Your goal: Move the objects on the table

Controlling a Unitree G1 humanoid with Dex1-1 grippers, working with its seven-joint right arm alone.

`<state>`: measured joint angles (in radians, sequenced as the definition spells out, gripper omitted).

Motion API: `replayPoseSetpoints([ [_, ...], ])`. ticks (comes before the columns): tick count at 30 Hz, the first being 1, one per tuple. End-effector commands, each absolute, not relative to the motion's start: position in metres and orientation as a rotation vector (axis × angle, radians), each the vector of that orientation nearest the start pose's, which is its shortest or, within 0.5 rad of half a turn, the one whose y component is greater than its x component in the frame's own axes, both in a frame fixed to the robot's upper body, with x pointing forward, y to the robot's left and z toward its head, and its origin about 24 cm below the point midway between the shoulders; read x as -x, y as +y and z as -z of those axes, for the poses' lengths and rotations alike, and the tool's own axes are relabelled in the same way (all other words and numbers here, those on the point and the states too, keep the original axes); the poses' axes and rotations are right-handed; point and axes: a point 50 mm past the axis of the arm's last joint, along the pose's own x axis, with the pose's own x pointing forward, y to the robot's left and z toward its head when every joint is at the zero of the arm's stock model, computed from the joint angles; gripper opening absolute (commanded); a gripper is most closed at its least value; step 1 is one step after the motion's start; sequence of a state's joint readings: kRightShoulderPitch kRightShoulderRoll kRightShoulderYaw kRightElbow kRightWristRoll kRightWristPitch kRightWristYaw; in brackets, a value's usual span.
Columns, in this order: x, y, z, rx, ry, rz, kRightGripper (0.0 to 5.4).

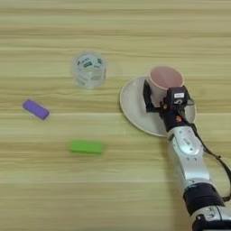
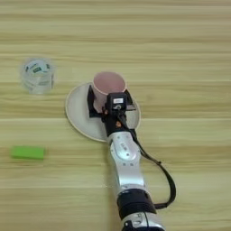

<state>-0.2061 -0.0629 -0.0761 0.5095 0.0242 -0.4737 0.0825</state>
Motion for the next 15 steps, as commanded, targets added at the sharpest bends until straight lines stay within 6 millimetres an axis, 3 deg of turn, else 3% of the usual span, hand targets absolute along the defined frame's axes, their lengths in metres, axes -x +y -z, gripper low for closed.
replayPoseSetpoints([
  [1,-0.295,-0.162,-0.054,0.04,-0.297,-0.06,4.43],
  [15,-0.292,-0.173,-0.07,0.061,-0.363,-0.025,4.43],
])
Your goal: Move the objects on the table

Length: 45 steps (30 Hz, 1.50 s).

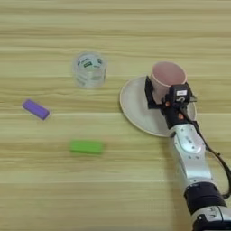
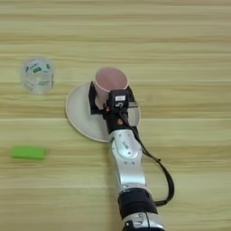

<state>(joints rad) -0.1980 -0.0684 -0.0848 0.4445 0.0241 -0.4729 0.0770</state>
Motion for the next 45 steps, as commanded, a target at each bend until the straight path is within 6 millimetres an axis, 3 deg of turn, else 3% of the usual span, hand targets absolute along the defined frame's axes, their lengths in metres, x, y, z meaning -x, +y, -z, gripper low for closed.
replayPoseSetpoints([
  [1,-0.292,-0.175,-0.072,0.063,-0.369,-0.019,4.43],
  [10,-0.292,-0.205,-0.088,0.102,-0.414,0.081,4.42],
  [20,-0.299,-0.254,-0.093,0.152,-0.388,0.272,4.41],
  [28,-0.301,-0.278,-0.093,0.191,-0.364,0.376,4.4],
  [45,-0.314,-0.279,-0.058,0.132,-0.207,0.358,4.4],
])
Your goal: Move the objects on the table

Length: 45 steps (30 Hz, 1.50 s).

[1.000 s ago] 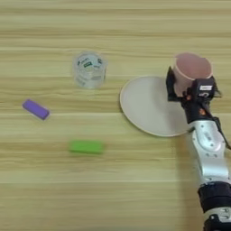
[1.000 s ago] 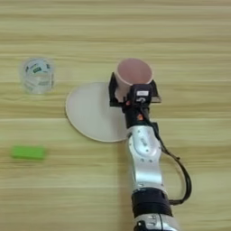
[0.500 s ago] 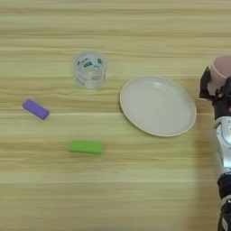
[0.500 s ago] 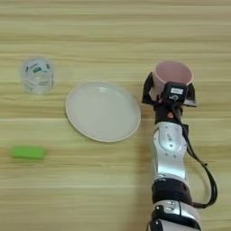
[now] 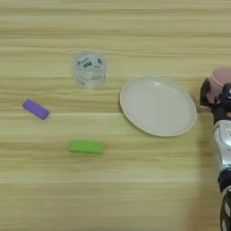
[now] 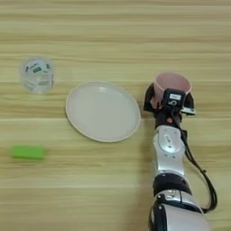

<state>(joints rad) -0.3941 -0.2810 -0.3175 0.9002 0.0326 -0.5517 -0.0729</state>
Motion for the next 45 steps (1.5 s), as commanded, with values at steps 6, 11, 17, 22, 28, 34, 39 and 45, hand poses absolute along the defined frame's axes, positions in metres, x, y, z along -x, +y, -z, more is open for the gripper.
replayPoseSetpoints([
  [6,-0.315,-0.277,-0.056,0.131,-0.209,0.345,4.39],
  [11,-0.315,-0.276,-0.056,0.136,-0.213,0.34,5.2],
  [17,-0.315,-0.275,-0.058,0.149,-0.225,0.339,5.38],
  [22,-0.314,-0.274,-0.062,0.17,-0.258,0.338,5.38],
  [28,-0.312,-0.276,-0.068,0.177,-0.285,0.358,5.38],
  [34,-0.311,-0.277,-0.069,0.175,-0.289,0.364,5.38],
  [39,-0.309,-0.279,-0.06,0.161,-0.243,0.361,5.38],
  [45,-0.305,-0.281,-0.052,0.142,-0.207,0.355,5.38],
])
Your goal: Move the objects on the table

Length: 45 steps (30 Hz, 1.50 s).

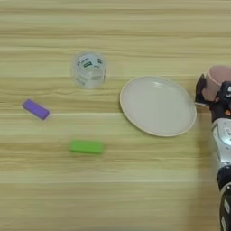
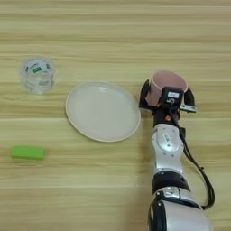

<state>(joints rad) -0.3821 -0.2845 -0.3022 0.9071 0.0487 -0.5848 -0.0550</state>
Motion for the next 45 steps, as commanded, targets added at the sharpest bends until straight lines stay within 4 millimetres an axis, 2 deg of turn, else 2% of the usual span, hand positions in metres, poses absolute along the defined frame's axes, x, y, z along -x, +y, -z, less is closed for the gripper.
replayPoseSetpoints([
  [1,-0.304,-0.281,-0.052,0.144,-0.207,0.354,5.38],
  [14,-0.284,-0.267,-0.039,0.175,-0.199,0.312,5.38],
  [28,-0.254,-0.263,-0.02,0.19,-0.112,0.308,5.38],
  [39,-0.248,-0.261,-0.027,0.191,-0.133,0.305,5.38],
  [45,-0.238,-0.249,-0.029,0.184,-0.152,0.271,5.38],
])
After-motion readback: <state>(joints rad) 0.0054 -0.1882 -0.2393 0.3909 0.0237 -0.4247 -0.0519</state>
